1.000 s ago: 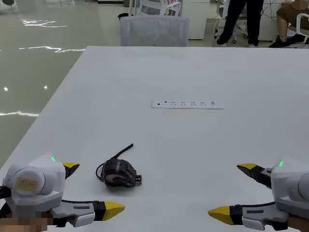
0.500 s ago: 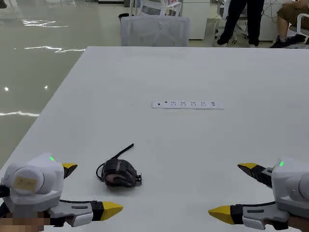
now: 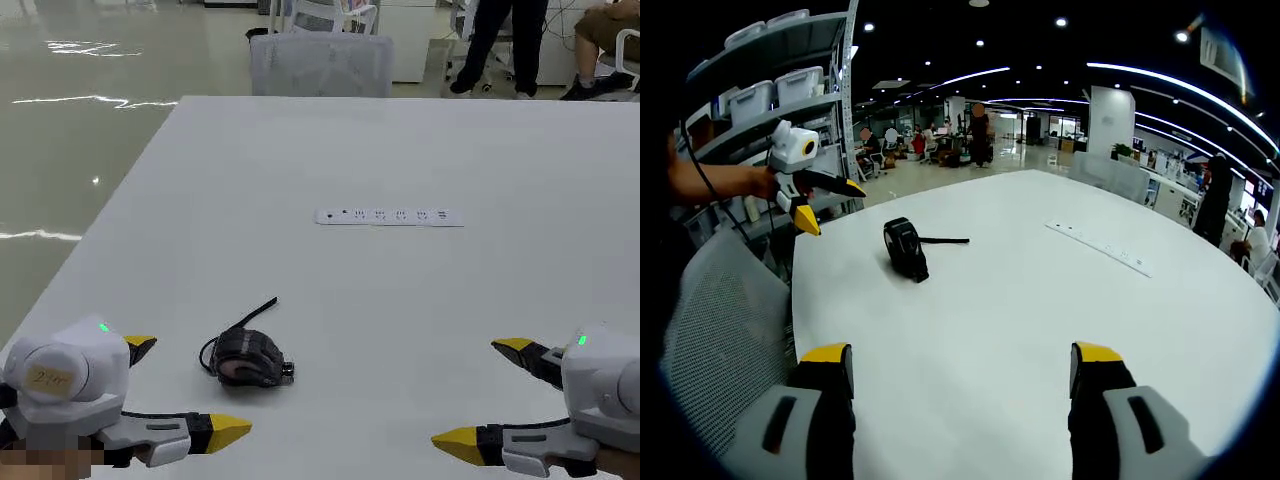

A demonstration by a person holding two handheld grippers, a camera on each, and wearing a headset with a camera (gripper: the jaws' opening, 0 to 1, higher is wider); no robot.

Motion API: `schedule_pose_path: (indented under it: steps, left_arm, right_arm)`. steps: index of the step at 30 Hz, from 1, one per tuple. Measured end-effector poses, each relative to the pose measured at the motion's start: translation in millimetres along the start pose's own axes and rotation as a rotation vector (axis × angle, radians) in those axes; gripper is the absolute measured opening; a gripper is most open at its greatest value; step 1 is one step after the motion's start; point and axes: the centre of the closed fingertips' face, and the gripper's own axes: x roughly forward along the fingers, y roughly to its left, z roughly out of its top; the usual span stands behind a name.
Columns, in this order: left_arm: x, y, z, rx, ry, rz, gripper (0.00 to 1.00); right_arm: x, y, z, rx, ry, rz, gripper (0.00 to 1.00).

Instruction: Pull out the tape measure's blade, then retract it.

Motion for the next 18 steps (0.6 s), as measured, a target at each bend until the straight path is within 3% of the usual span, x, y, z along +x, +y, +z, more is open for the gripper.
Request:
schedule_pose_path:
  steps: [4, 8, 14, 18]
  left_arm:
    - [0.5, 1.7, -2.0, -0.002, 0.000, -0.003, 0.99]
    - [-0.8, -4.2, 2.4, -0.005, -0.006, -0.005, 0.99]
    - [0.5, 1.7, -0.4, -0.001, -0.015, -0.008, 0.99]
    - [-0.8, -0.5, 2.7, 0.005, -0.025, -0.009, 0.99]
  right_arm:
    - [0.4, -1.4, -1.4, 0.000, 0.002, 0.000, 0.92]
    - [0.0, -2.3, -1.4, 0.000, 0.002, 0.000, 0.92]
    - [-1.1, 0.4, -0.8, -0.004, 0.005, 0.001, 0.92]
    - [-1.5, 0.7, -0.6, -0.003, 0.005, 0.000, 0.92]
